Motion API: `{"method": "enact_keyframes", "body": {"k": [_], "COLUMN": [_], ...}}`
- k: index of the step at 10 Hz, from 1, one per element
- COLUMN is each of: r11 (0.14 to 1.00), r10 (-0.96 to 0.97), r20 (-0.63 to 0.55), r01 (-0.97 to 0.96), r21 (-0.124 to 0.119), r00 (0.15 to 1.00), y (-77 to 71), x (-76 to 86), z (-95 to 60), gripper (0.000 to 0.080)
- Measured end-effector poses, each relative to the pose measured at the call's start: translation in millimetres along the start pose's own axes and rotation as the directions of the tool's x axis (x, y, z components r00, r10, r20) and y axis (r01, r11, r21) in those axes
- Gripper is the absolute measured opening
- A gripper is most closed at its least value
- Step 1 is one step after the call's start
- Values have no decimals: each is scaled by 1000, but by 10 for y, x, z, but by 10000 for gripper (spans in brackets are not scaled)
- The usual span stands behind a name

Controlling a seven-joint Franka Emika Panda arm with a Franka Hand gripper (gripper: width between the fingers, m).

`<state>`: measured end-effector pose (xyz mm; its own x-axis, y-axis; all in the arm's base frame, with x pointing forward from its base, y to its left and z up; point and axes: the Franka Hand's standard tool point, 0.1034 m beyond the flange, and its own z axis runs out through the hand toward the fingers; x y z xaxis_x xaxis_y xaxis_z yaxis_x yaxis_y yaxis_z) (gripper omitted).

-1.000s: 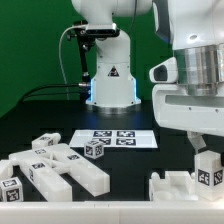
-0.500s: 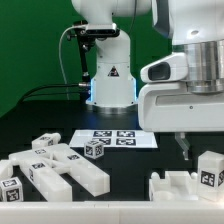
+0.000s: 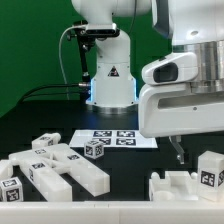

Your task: Assemble chair

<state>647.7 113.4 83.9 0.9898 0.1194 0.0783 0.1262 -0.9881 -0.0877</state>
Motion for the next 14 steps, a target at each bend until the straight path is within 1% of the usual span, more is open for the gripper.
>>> {"method": "enact_keyframes", "body": {"k": [1,2,4,5,6,7,8,9,10,11,12,13,14], "r11": [977,955,958,962,971,989,999,997,977,930,865,786,735], "r10": [-212,-296,-284,-271,-237,-141,-21,61,208,366,502,617,678], "r20": [9,30,26,26,25,21,15,10,1,-10,-12,-17,-18], "r01": [213,297,285,271,238,141,21,-61,-208,-366,-502,-618,-678], "r21": [-26,-29,-30,-30,-31,-33,-36,-37,-34,-25,-10,-5,-5], "r00": [977,955,958,962,971,990,1000,998,978,930,865,786,735], "y": [-2,0,11,11,11,13,10,10,15,21,22,24,18], "x": [16,18,26,25,25,26,31,34,38,37,35,35,34], "z": [20,39,43,44,45,44,43,41,39,46,53,55,57], "gripper": [649,649,649,514,339,339,284,284,284,284,284,284,284]}}
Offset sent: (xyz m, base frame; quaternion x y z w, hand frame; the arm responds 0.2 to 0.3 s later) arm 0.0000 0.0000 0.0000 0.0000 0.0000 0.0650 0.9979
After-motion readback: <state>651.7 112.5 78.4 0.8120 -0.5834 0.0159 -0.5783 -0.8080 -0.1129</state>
